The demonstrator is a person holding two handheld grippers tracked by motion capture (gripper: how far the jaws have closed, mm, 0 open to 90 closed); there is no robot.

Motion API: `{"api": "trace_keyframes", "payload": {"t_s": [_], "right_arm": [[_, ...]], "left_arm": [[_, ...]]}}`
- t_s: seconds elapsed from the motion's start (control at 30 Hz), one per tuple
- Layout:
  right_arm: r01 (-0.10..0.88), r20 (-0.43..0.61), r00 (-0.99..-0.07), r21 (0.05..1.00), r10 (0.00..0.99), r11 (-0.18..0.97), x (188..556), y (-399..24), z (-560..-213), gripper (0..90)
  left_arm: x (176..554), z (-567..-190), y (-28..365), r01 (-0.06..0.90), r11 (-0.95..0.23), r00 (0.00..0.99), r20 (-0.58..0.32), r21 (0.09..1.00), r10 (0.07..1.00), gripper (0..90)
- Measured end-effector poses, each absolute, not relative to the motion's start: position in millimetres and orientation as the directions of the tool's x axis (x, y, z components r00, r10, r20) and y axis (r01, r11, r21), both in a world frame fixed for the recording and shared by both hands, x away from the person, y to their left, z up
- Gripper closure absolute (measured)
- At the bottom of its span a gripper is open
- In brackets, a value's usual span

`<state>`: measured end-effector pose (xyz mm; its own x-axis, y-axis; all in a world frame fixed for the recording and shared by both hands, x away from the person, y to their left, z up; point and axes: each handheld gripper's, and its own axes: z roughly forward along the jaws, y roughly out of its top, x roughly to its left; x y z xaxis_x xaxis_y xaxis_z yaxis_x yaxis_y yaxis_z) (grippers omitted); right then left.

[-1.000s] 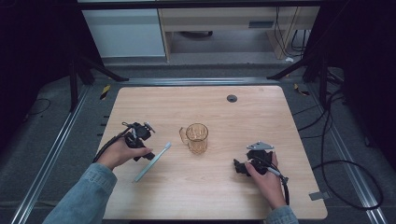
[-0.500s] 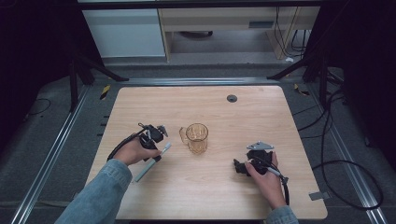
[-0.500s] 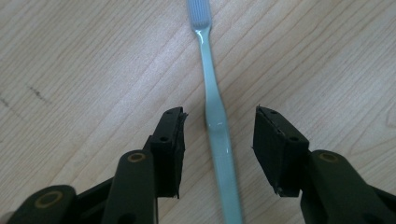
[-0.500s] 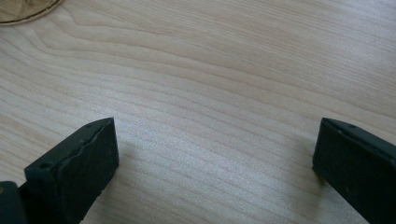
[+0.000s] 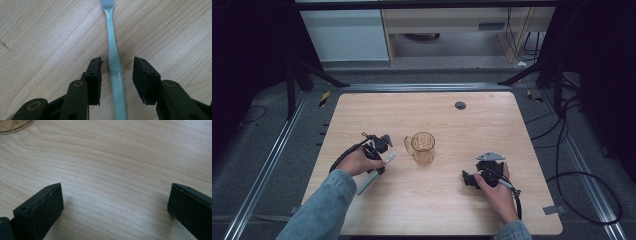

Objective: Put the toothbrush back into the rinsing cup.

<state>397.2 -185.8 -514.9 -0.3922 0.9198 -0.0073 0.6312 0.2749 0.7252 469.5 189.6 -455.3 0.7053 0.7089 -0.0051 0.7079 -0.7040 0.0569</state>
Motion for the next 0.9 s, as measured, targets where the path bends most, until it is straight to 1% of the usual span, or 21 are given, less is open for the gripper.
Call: {"api": "trace_keyframes", "payload": {"t_s": [0.17, 0.27, 0.9], "right_arm": [[0.631, -0.007, -0.392, 0.725, 0.92, 0.275, 397.2, -185.8, -514.9, 0.6], [0.632, -0.005, -0.393, 0.725, 0.92, 0.274, 397.2, -185.8, -514.8, 0.6], [0.632, -0.005, -0.393, 0.725, 0.92, 0.274, 397.1, -185.8, -514.8, 0.6]], "left_arm": [[470.2, -456.7, 189.9, 0.705, -0.707, 0.708, 0.01, 0.047, 0.706, 60.7], [470.5, -459.1, 190.4, 0.708, -0.705, 0.706, -0.004, 0.042, 0.709, 61.8], [474.6, -463.0, 190.8, 0.721, -0.691, 0.692, -0.019, 0.055, 0.721, 65.4]]}}
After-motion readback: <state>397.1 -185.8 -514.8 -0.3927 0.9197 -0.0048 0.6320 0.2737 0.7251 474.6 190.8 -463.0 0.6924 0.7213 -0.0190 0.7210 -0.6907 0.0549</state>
